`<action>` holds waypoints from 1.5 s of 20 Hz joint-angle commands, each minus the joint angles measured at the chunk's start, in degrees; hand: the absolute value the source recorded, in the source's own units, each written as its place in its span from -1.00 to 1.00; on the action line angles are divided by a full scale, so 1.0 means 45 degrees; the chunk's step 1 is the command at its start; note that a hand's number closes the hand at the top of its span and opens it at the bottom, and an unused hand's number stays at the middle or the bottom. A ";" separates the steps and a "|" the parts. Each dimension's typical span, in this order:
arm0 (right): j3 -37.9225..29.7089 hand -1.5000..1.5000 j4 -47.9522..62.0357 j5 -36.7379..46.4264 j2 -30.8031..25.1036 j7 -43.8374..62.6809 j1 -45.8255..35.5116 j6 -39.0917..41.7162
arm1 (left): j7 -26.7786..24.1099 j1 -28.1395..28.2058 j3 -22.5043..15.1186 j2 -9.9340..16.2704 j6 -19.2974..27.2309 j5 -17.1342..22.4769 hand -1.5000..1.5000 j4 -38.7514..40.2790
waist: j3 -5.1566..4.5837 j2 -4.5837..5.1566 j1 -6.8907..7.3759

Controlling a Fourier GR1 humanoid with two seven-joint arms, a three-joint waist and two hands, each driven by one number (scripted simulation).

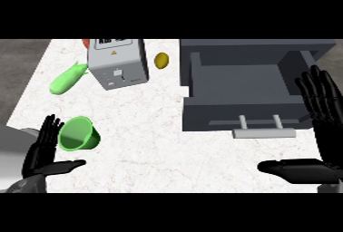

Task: Pick up the cup, place it into the drawer and close the drawer

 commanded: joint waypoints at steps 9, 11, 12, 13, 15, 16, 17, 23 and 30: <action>0.0121 -1.00 0.0618 0.0240 0.0280 -0.0286 -0.0420 -0.0143 | -0.1710 -0.0461 0.0013 0.0189 -0.1051 -0.0244 -1.00 0.1386 | -0.0059 0.0087 -0.0065; -0.0272 -1.00 0.0393 -0.0310 -0.0122 0.0112 -0.0601 0.0209 | -0.1601 -0.0940 -0.0042 -0.0319 -0.0541 -0.0289 -1.00 0.1273 | -0.0070 0.0102 -0.0161; -0.0120 -1.00 0.0458 -0.0299 0.0026 0.0170 -0.0684 0.0153 | -0.1642 -0.0931 0.0028 -0.0353 -0.0459 -0.0251 -1.00 0.1398 | -0.0073 0.0113 -0.0159; 0.0183 -1.00 0.0633 0.0183 0.0153 0.0277 -0.1186 -0.0138 | -0.1782 -0.0897 -0.0003 -0.0366 -0.0605 -0.0272 -1.00 0.1332 | -0.0076 0.0121 -0.0096; 0.0220 -1.00 0.0044 0.0132 0.0181 0.0714 -0.0651 -0.0154 | -0.1609 -0.1002 0.0109 -0.0494 -0.1190 -0.0042 -1.00 0.1220 | -0.0065 0.0070 -0.0105; -0.0151 -1.00 0.0499 0.0015 -0.0084 -0.0089 -0.0317 0.0185 | -0.1597 -0.0845 -0.0030 -0.0182 -0.1605 -0.0181 -1.00 0.1282 | -0.0057 0.0081 -0.0103; 0.0004 -1.00 0.0230 0.0001 0.0170 -0.0069 0.0069 0.0079 | -0.1606 -0.0968 0.0041 -0.0231 -0.1757 -0.0070 -1.00 0.1152 | -0.0060 0.0074 -0.0148; 0.0009 -1.00 -0.0279 -0.0120 -0.0010 0.0663 -0.0267 0.0121 | -0.1403 -0.1155 0.0070 -0.0179 -0.2676 0.0099 -1.00 0.1098 | -0.0073 0.0076 -0.0184; 0.0312 -1.00 0.0413 0.0090 0.0355 0.0030 -0.0105 0.0112 | -0.1396 -0.1320 -0.0181 -0.1120 -0.3797 0.0253 1.00 0.0593 | -0.0067 0.0079 -0.0133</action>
